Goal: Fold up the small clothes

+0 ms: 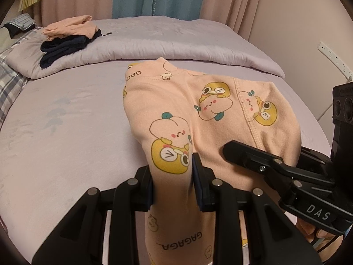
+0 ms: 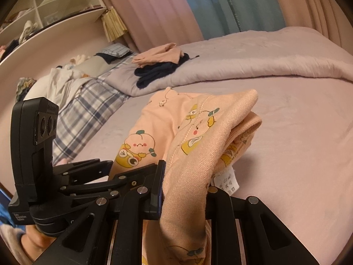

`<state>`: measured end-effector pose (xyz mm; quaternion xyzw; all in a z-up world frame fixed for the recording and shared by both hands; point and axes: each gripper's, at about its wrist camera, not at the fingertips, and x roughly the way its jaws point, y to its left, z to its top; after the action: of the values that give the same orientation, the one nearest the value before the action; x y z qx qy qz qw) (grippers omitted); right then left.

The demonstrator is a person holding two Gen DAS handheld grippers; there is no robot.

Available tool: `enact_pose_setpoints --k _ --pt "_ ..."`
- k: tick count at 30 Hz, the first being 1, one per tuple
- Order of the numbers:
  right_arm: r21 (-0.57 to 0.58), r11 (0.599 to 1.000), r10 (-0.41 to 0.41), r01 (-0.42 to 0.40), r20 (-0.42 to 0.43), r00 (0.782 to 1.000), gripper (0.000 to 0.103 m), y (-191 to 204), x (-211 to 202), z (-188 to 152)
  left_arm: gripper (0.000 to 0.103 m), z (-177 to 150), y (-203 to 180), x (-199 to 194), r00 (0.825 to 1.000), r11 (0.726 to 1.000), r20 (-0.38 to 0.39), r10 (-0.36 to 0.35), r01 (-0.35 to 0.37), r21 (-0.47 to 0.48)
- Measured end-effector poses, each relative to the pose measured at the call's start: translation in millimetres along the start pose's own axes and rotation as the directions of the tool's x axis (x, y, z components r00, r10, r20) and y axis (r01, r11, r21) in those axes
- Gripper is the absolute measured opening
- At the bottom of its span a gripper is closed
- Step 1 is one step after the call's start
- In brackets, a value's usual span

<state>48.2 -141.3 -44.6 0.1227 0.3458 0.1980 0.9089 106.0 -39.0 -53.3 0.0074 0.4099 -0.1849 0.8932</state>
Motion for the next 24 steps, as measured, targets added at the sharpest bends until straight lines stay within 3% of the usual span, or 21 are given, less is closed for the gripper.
enact_pose_setpoints --k 24 --pt "-0.115 0.992 0.058 -0.055 0.023 0.998 0.021 53.3 5.5 11.1 0.029 -7.0 34.9 -52.8 0.993 0.997 0.096 0.073 -0.069 -0.044"
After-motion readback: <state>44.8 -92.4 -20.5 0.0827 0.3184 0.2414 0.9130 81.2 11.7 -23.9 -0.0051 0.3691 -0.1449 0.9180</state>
